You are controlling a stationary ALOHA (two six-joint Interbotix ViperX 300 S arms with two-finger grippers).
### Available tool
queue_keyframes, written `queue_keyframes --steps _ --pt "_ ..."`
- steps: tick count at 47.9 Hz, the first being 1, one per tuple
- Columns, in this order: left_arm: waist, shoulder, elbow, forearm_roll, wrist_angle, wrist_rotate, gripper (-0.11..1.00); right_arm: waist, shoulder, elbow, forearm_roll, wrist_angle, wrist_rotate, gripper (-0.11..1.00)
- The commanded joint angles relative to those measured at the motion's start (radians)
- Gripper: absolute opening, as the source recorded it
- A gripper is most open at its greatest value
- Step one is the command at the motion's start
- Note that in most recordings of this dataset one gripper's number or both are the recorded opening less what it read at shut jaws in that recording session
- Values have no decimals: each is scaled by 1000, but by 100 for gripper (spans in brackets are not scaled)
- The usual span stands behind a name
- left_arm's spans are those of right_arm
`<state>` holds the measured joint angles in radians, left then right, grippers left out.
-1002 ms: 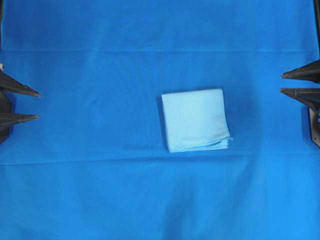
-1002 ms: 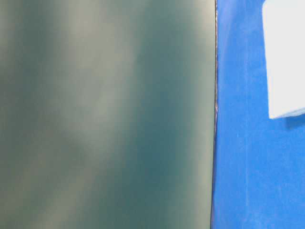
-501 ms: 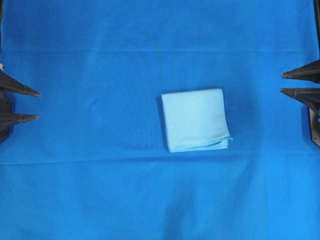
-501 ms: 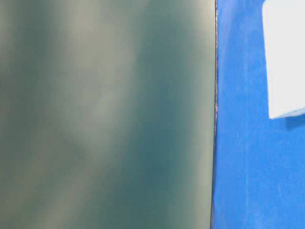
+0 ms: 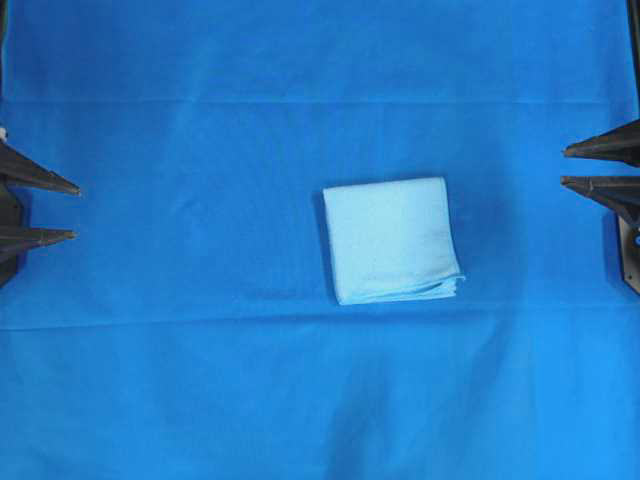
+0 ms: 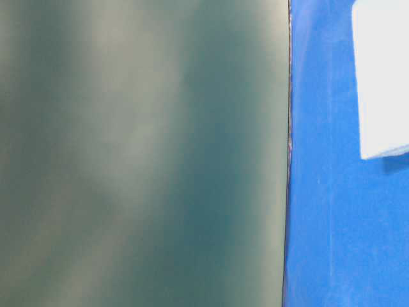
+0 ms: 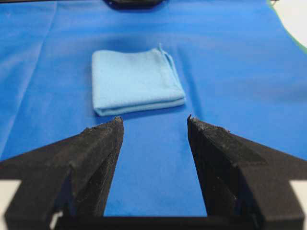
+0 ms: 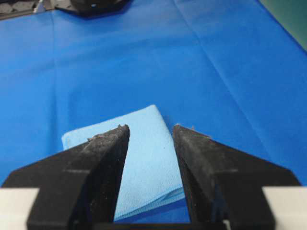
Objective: Fold a vertical towel.
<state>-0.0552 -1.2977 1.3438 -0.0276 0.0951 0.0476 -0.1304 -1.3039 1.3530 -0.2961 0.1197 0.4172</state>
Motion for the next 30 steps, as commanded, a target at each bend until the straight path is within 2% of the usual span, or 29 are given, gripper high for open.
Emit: queue_keyframes --steps 1,30 --pt "5 9 -12 -2 -3 -2 54 -2 17 -11 0 -6 0 49" --pt "5 9 -11 -2 -3 -2 54 0 18 -12 -2 0 0 49"
